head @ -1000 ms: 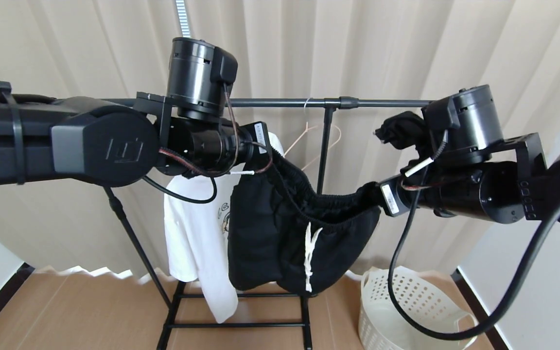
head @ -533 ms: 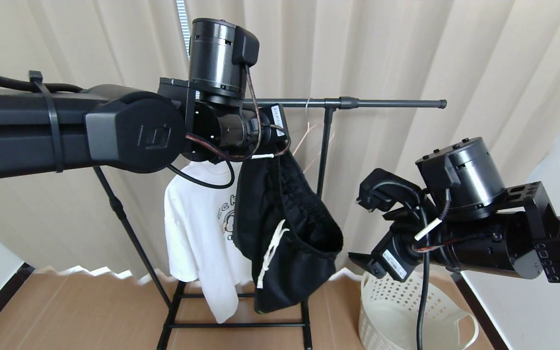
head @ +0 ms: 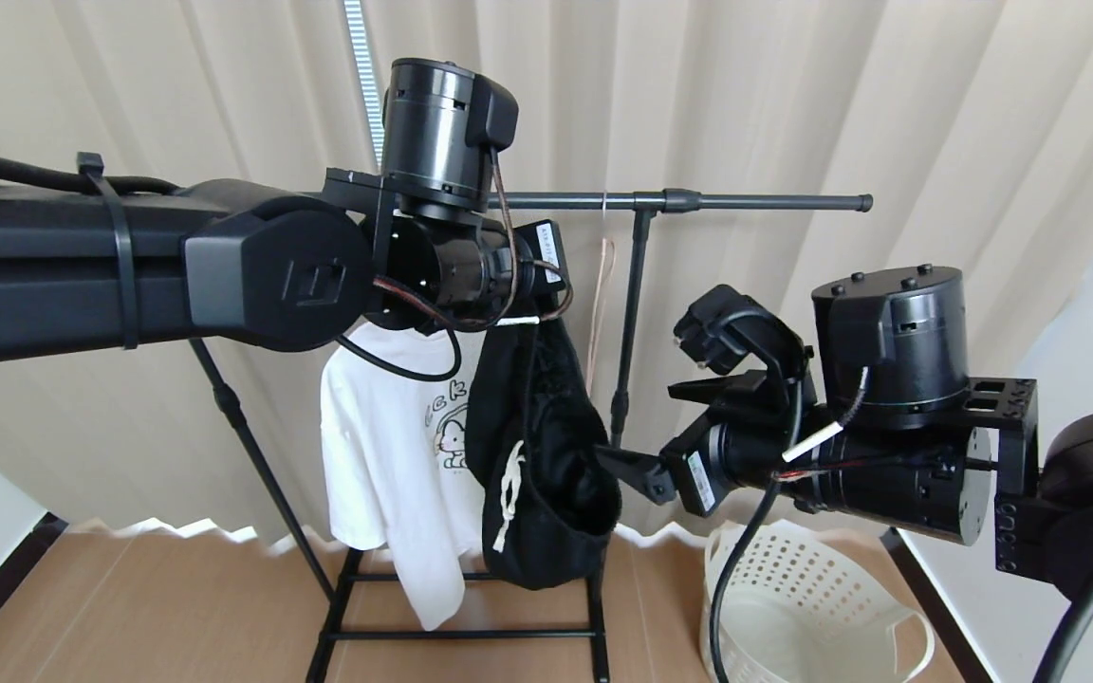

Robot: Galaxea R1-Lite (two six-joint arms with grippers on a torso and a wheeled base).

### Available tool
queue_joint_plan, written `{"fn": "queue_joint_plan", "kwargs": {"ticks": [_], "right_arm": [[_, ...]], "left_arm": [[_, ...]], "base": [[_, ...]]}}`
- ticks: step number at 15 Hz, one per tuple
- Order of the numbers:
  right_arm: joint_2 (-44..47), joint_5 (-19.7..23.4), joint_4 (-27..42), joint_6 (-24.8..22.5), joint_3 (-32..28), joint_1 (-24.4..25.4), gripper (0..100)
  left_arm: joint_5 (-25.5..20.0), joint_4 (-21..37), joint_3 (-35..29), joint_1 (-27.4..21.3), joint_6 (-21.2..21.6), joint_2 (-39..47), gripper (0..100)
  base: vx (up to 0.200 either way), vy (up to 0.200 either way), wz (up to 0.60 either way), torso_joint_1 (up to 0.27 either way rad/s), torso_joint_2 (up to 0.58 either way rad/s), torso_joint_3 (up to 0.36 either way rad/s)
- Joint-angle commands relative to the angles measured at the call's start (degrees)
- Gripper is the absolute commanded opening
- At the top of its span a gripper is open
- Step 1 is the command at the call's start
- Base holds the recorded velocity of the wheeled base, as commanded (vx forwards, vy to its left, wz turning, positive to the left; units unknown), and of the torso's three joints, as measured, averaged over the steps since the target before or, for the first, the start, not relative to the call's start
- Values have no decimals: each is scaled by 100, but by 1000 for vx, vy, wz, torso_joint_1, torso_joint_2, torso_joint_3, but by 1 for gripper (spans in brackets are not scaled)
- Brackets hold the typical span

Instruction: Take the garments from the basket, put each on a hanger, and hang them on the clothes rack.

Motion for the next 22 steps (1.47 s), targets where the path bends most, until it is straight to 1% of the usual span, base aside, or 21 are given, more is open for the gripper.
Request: {"fn": "queue_joint_plan", "kwargs": {"ticks": [1, 4, 6, 8, 11, 13, 14, 17, 18, 19, 20, 22], "right_arm": [[308, -22, -52, 0, 22, 6, 100], [589, -57, -61, -17, -75, -143, 100], [730, -57, -52, -254, -119, -539, 100], [827, -66, -52, -483, -83, -653, 100], [1152, -162, -123, -474, -127, -662, 100], [1354, -162, -624, -474, -66, -636, 100], [1433, -171, -711, -474, -75, -636, 100], [1459, -171, -711, -474, -83, -653, 100], [1468, -171, -720, -474, -119, -662, 0], [1451, -171, -720, -474, -127, -688, 0], [1424, -171, -720, -474, -189, -882, 0], [1398, -171, -720, -474, -277, -1101, 0]], "left_arm": [[2, -3, 2, -41, 8, -11, 0], [37, 5, 19, -112, 17, -55, 0], [72, 5, 89, -138, 17, -134, 0], [72, 5, 107, -147, 26, -152, 0], [72, 5, 107, -191, 26, -161, 0], [72, 5, 107, -191, 26, -196, 0], [72, 14, 116, -191, 26, -213, 0], [63, 14, 248, -182, 35, -266, 0], [63, 14, 265, -182, 35, -266, 0], [63, 14, 265, -173, 35, -266, 0], [63, 14, 309, -173, 35, -275, 0], [46, 14, 397, -173, 35, -336, 0]], "base": [[0, 0, 0, 0, 0, 0], [0, 0, 0, 0, 0, 0], [0, 0, 0, 0, 0, 0], [0, 0, 0, 0, 0, 0], [0, 0, 0, 0, 0, 0], [0, 0, 0, 0, 0, 0], [0, 0, 0, 0, 0, 0], [0, 0, 0, 0, 0, 0], [0, 0, 0, 0, 0, 0], [0, 0, 0, 0, 0, 0], [0, 0, 0, 0, 0, 0], [0, 0, 0, 0, 0, 0]]}}
